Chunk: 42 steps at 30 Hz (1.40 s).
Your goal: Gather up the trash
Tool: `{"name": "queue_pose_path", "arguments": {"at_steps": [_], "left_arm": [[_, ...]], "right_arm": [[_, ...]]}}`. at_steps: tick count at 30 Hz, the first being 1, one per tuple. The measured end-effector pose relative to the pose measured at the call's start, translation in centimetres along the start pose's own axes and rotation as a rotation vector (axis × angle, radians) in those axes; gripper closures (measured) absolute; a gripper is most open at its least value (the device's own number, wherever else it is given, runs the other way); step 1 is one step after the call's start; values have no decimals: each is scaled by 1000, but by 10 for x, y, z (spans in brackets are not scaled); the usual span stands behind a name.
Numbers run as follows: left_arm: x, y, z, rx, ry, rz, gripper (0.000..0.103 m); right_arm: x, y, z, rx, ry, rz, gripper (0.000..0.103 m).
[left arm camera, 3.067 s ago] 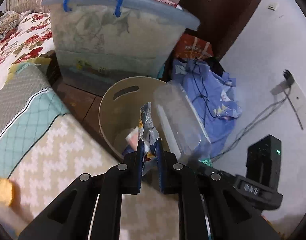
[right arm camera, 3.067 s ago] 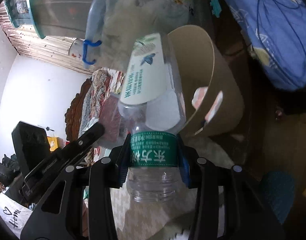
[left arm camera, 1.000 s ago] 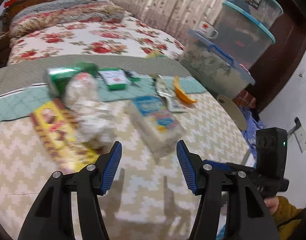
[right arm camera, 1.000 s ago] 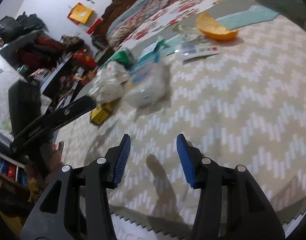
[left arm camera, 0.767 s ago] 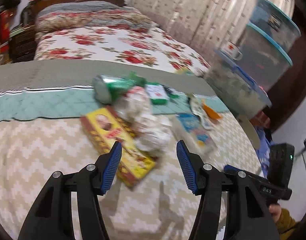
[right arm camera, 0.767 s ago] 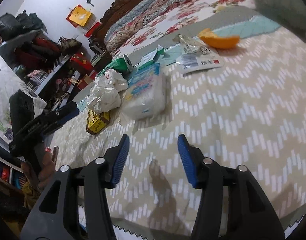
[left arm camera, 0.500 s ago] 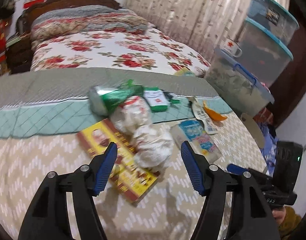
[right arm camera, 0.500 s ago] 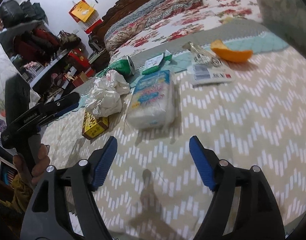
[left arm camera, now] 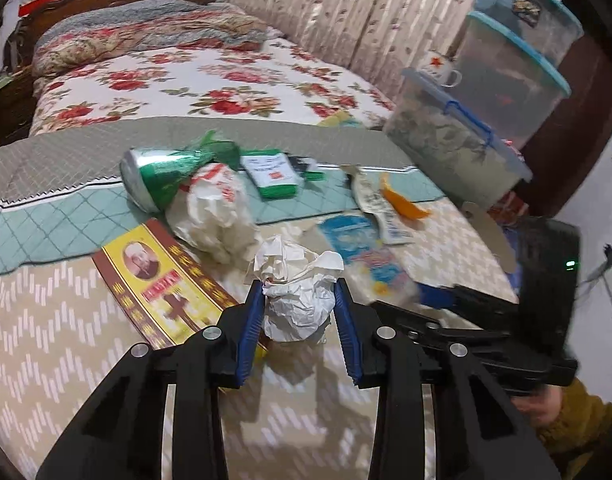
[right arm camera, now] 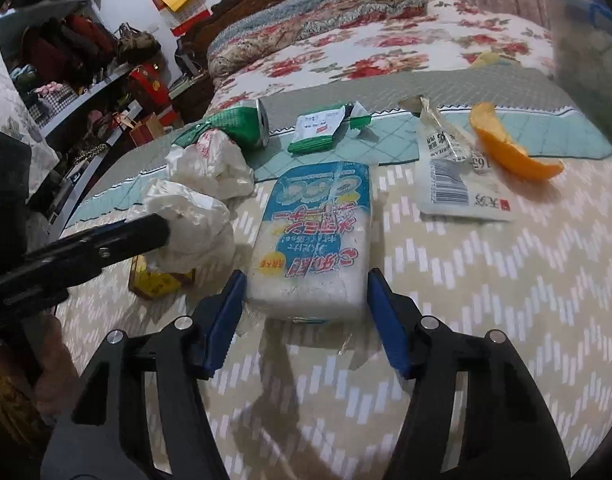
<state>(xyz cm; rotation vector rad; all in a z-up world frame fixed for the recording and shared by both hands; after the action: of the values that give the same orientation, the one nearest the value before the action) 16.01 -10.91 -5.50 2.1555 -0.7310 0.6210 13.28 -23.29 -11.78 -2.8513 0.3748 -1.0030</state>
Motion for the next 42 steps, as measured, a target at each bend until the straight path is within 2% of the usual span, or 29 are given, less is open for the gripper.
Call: {"name": "queue_pose_path", "arguments": {"at_steps": [3,7,11,17,18,20,21,22,23,25,32,38,40,41,42], "left_arm": [[-7,12,-7,-71,4,-18,70],[-13,27,-4,-130,-7,-30,70],[-17,49,6,-164,-33,4,70],[-30,83,41,-190,-119,67,67],[-33,87,46,-192,-131,74,66],[-36,91,53,-176,-144,84,57],[-37,93,58,-154,-153,89,40],[-38,93,60,-129,-149,93,32],[-39,93,61,-112,-144,100,32],[-39,94,62,-100,-152,108,31],[-45,91,60,-46,-174,120,27],[-52,81,64,-15,-202,95,27],[-53,82,66,-19,-206,98,30],[-53,84,67,-23,-212,108,34],[-54,86,70,-27,-222,116,53]], "right_arm": [[-14,6,-16,-2,19,6,42],[-36,29,-43,-41,62,49,42],[-57,55,-64,-116,87,82,42],[-80,102,-89,-240,107,150,41],[-82,110,-93,-257,111,163,40],[-87,121,-98,-273,111,183,36],[-89,124,-98,-277,109,185,32],[-92,126,-98,-283,107,188,23],[-93,128,-99,-288,109,192,18],[-96,129,-100,-285,112,191,17],[-99,125,-93,-283,104,164,15],[-101,131,-92,-283,99,178,14],[-101,131,-91,-282,99,175,15],[-101,131,-91,-284,99,170,18],[-101,131,-91,-283,99,165,25]]}}
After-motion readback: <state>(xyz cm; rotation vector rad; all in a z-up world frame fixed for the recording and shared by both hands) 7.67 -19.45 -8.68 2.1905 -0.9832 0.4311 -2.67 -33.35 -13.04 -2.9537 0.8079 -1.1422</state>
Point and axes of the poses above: each gripper's, at about its wrist camera, not at the fingertips, and z roughly the way its jaws point, y to its right, x to its top, the point moved 4 cm from there along z, roughly the way its jaws point, and after that the axes turned 15 degrees about -x, right-handed, at the moved point
